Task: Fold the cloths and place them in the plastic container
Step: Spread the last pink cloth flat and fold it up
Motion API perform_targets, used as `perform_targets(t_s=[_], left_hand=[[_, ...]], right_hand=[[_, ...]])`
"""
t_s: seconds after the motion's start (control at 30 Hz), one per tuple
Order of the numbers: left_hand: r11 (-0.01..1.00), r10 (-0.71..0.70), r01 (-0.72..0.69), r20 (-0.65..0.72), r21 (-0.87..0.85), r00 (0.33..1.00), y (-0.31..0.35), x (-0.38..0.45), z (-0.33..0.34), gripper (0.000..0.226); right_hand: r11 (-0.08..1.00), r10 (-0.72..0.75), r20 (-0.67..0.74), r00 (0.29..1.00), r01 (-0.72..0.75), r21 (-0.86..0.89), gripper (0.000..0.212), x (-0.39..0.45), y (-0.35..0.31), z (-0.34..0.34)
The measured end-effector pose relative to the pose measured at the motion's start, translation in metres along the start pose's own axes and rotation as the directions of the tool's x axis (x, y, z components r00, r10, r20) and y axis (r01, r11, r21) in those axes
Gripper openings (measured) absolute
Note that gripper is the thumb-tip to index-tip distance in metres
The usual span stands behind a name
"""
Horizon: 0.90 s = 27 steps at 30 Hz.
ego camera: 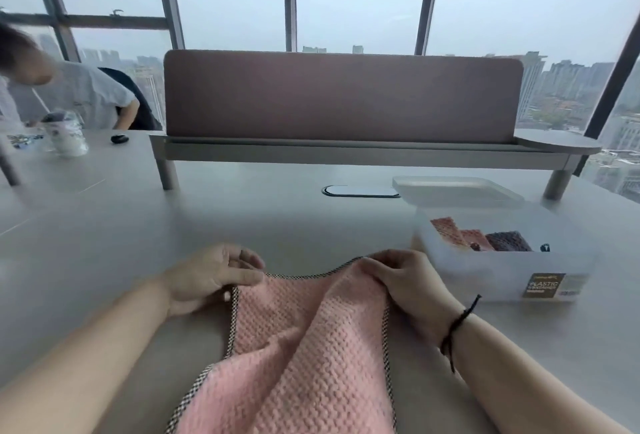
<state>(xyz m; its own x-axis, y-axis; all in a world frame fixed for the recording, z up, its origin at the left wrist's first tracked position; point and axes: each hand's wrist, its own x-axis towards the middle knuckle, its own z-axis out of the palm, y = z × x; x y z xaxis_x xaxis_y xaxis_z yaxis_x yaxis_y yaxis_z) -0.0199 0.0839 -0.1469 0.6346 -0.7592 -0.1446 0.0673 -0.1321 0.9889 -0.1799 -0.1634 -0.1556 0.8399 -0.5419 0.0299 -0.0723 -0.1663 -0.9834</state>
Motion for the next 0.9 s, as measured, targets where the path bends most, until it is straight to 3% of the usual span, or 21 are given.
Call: perform_targets(t_s=[0.07,0.17,0.33,0.43,0.53,0.7,0.8,0.9], left_hand=[[0.999,0.030,-0.031,-0.064,-0.022,0.997,-0.009,0.002,-0.009,0.087],[0.992,0.123,-0.122,-0.106,0.014,0.987,-0.018,0.003,-0.021,0.083],[0.966,0.217,-0.189,-0.156,0.175,0.963,-0.025,0.010,-0.031,0.048],[0.935,0.301,-0.201,-0.350,0.293,0.887,-0.026,0.017,-0.028,0.038],[0.895,0.335,-0.102,-0.500,0.435,0.799,-0.029,0.022,-0.026,0.041],[0.836,0.418,-0.101,-0.507,0.539,0.754,-0.027,0.020,-0.020,0.014],[0.859,0.429,-0.163,-0.512,0.485,0.744,-0.024,0.016,-0.018,0.011],[0.916,0.351,-0.192,-0.470,0.352,0.810,-0.020,0.011,-0.021,0.012]], right_hand=[[0.985,-0.086,-0.072,0.994,0.073,-0.159,0.004,0.007,0.009,0.001],[0.930,-0.187,-0.072,0.980,0.153,-0.333,0.011,0.015,0.016,0.002],[0.932,-0.214,-0.129,0.968,0.163,-0.324,0.017,0.029,0.023,0.000],[0.902,-0.247,-0.130,0.960,0.179,-0.394,0.018,0.035,0.024,-0.001],[0.847,-0.302,-0.129,0.944,0.204,-0.491,0.015,0.042,0.022,0.002],[0.783,-0.342,-0.123,0.931,0.210,-0.586,0.010,0.047,0.017,0.005],[0.806,-0.357,-0.164,0.920,0.215,-0.551,0.009,0.044,0.018,0.001],[0.843,-0.350,-0.114,0.930,0.260,-0.472,0.006,0.035,0.015,0.001]])
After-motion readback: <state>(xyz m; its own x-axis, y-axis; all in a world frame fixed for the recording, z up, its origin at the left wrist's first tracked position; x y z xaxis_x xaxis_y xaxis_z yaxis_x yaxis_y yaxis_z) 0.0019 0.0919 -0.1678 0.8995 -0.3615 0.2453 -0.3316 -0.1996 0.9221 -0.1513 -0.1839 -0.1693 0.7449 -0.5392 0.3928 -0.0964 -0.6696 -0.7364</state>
